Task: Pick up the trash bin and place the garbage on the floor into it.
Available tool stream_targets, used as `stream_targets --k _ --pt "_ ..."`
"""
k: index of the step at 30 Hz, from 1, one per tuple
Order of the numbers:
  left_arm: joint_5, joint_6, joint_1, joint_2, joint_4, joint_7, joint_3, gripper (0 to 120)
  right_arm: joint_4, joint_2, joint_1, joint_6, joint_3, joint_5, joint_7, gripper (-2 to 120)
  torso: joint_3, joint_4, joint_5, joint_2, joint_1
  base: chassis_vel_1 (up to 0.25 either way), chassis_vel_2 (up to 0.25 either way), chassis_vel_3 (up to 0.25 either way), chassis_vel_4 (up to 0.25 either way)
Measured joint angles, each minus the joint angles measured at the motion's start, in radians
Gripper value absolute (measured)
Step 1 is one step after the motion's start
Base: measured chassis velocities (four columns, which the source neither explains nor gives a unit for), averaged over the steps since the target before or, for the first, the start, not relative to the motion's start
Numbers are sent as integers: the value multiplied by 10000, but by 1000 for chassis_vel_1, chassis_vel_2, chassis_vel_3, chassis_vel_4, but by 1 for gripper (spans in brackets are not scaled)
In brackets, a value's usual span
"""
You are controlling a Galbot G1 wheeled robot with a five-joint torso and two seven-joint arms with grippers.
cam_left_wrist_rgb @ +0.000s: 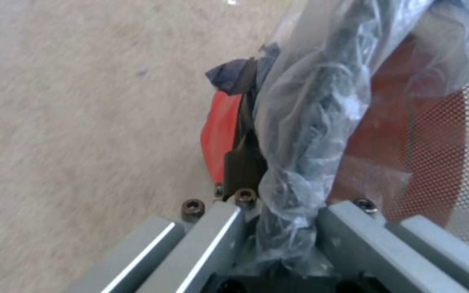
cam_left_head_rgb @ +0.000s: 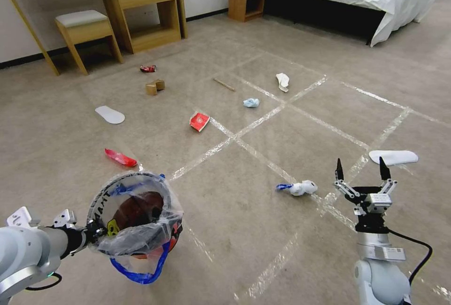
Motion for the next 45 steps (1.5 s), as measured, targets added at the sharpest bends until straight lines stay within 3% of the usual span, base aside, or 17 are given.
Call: stream_targets --k 5,27,45 --pt "156 -1 -140 -20 191 86 169 0 -33 -12 56 2 -4 -5 -6 100 1 -1 0 0 1 -177 176 177 -196" --pt "229 0 -185 113 343 89 123 0 -338 0 274 51 -74 -38 -28 100 2 0 3 0 0 -170 167 168 -171" --pt "189 0 -77 186 254 88 -71 0 -410 17 394 53 -155 -54 -35 100 -1 1 2 0 -1 -16 10 11 -12"
